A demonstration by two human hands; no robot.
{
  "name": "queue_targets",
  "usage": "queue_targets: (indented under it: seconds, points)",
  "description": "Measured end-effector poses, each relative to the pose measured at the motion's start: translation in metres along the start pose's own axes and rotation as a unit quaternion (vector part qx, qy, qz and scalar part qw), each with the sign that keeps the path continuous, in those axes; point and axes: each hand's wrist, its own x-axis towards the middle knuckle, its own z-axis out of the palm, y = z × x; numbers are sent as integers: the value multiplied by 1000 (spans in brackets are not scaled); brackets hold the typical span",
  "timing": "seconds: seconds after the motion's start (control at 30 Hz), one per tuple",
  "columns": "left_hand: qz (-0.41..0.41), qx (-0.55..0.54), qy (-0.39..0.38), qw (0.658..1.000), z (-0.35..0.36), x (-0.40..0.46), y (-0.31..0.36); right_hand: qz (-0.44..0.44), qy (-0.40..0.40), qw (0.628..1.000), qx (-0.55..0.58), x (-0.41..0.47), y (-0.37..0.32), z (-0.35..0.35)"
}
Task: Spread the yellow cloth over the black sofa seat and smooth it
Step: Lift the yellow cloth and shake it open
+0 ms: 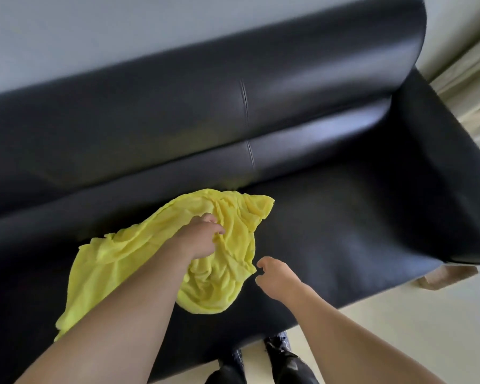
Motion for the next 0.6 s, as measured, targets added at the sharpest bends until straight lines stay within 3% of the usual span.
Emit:
queue_targets:
  seconds: [0.17, 0.33, 0.43, 0.6]
  points:
    - [53, 173, 0, 984, 78, 67, -18, 3, 4, 999, -46, 100, 28, 62]
    - [68, 204, 54, 975, 102, 79, -31, -33, -3, 992, -125, 124, 34, 83]
    - [57, 127, 110, 984, 72, 53, -20, -73, 49, 995, -49, 97, 23, 55]
    - [4, -124, 198, 972, -46, -30, 35, -92, 196, 965, 146, -6, -30, -57]
